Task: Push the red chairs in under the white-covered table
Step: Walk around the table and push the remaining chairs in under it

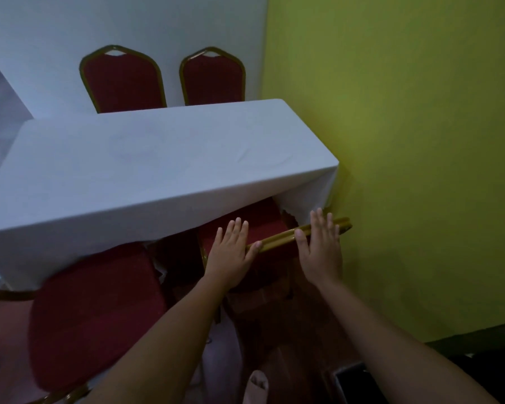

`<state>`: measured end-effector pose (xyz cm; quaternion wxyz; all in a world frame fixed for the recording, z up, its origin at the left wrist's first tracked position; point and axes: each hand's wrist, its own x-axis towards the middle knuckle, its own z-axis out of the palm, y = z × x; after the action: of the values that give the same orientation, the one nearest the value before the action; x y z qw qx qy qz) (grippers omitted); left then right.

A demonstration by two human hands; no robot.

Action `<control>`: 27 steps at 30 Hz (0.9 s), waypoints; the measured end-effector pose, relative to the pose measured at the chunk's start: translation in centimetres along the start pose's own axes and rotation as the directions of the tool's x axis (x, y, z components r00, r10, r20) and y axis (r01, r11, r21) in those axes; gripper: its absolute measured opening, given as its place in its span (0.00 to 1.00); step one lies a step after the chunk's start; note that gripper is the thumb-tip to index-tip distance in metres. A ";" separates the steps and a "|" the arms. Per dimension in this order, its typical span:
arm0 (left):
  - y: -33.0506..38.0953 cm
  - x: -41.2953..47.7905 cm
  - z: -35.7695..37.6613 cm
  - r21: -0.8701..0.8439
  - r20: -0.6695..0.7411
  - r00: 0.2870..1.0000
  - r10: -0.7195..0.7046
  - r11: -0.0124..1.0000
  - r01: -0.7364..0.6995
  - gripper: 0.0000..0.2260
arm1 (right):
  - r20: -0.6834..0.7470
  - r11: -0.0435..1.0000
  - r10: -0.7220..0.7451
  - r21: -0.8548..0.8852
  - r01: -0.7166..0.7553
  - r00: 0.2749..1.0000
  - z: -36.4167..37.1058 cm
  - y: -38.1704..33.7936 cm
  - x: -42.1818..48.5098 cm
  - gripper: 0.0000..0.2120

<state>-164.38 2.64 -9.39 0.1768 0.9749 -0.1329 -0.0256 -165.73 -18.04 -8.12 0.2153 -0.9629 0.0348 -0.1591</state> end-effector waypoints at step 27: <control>-38.7 -22.7 -14.0 0.196 -0.097 0.799 -0.594 0.775 0.600 0.28 | 0.573 0.924 -0.290 -0.042 0.381 0.767 18.3 -38.9 -8.6 0.27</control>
<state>-175.18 48.38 -9.86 0.0541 0.9802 0.1836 -0.0515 -168.05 25.69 -9.71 0.1079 -0.9712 -0.1901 0.0951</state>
